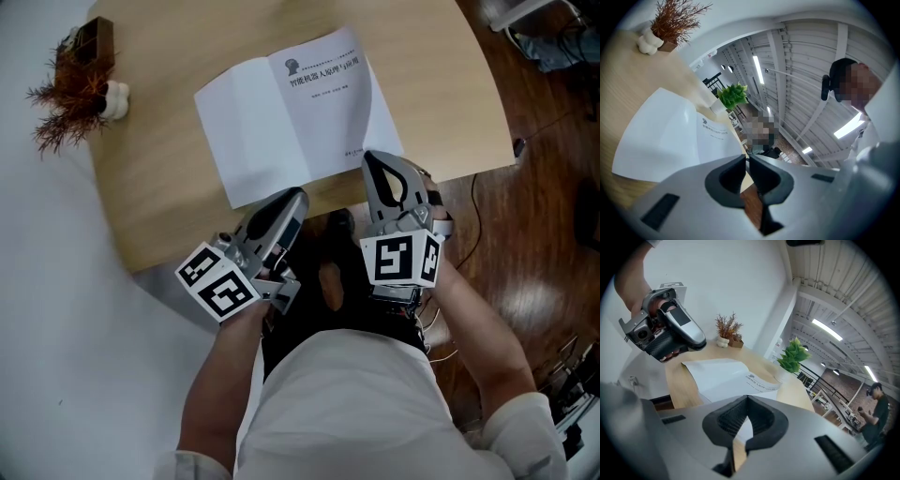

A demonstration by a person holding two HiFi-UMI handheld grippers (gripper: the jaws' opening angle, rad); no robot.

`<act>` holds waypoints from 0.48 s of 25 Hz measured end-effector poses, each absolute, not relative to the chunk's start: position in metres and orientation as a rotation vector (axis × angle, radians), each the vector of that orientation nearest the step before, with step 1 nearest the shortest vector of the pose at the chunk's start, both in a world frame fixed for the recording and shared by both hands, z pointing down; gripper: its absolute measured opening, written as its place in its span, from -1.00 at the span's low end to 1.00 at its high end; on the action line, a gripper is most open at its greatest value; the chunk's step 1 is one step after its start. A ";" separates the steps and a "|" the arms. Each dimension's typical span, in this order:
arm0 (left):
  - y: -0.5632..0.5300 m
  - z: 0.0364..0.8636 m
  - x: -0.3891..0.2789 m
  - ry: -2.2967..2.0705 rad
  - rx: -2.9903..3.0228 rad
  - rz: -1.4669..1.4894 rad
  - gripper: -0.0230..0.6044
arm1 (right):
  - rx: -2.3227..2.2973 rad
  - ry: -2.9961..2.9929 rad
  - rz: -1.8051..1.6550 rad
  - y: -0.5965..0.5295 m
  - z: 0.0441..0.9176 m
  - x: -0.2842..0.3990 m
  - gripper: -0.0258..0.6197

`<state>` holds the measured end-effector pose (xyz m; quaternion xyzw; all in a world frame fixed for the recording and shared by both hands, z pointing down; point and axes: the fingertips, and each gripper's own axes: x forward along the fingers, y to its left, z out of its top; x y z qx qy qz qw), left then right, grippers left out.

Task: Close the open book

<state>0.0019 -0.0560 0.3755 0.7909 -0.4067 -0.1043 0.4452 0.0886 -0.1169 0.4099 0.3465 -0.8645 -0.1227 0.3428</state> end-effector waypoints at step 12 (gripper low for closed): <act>-0.062 0.384 0.015 -0.986 1.949 -0.235 -0.93 | 0.915 -2.203 -0.261 -0.127 0.436 0.106 -0.92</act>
